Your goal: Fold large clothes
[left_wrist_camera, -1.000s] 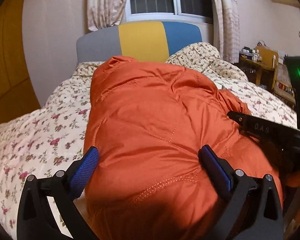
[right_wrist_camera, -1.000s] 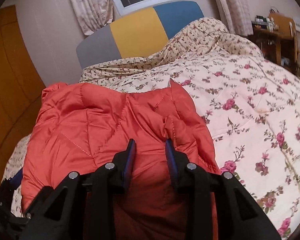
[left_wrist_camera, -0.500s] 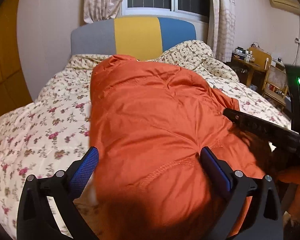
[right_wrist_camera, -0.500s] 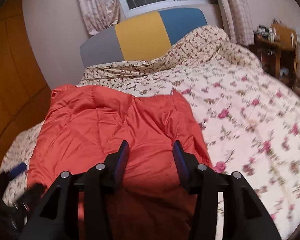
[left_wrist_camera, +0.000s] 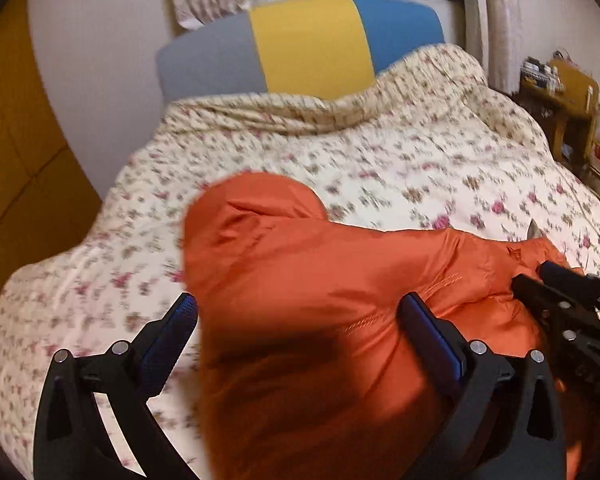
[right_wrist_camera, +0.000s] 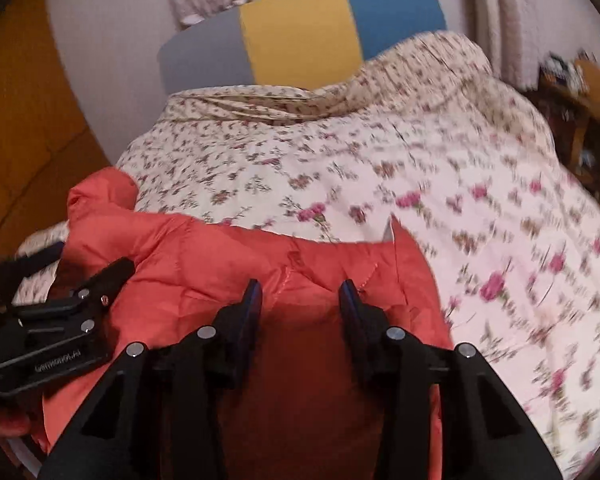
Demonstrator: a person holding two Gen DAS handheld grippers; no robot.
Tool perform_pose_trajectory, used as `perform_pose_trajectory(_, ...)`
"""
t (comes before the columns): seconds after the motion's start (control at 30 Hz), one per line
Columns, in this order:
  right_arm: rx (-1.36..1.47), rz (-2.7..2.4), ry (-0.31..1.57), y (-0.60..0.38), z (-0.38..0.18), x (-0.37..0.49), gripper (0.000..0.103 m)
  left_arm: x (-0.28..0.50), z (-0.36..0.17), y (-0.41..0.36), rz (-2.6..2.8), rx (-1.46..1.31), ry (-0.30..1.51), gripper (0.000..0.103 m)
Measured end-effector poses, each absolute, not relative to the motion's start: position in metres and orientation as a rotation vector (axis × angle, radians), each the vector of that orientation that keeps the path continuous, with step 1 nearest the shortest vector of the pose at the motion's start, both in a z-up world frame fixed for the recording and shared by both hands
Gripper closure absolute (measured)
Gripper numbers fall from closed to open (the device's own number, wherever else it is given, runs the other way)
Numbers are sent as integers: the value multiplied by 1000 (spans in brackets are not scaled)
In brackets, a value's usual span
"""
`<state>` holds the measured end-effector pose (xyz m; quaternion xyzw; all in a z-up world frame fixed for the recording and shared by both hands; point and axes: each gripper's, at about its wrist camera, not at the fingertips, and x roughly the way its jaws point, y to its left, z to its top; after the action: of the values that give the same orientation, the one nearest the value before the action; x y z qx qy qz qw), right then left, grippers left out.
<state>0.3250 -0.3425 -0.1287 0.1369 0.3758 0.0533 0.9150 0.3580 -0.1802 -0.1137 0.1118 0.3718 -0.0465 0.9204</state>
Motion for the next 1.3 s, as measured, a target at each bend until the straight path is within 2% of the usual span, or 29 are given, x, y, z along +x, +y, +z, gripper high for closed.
perform_pose_trajectory(0.47, 281, 87, 753, -341, -142, 328, 63, 360, -134, -184, -68, 256, 730, 3)
perform_pose_trajectory(0.6, 285, 95, 718, -341, -138, 317, 60, 342, -131, -173, -93, 215, 736, 3)
perform_pose_trajectory(0.67, 277, 95, 695, -341, -135, 309, 55, 333, -129, -164, -122, 171, 743, 3)
perform_pose_trajectory(0.83, 220, 81, 627, -336, -120, 273, 30, 306, -123, -139, -196, 3, 755, 3)
perform_pose_trajectory(0.87, 210, 78, 617, -337, -118, 263, 29, 296, -120, -134, -208, -22, 735, 3)
perform_pose_trajectory(0.93, 220, 53, 616, -343, -114, 246, 17, 278, -116, -128, -224, -33, 694, 3)
perform_pose_trajectory(1.1, 403, 28, 717, -385, -124, 219, 9, 245, -113, -111, -233, 22, 650, 3)
perform_pose_trajectory(1.3, 522, 130, 876, -403, -141, 224, 6, 245, -127, -81, -303, -88, 732, 3)
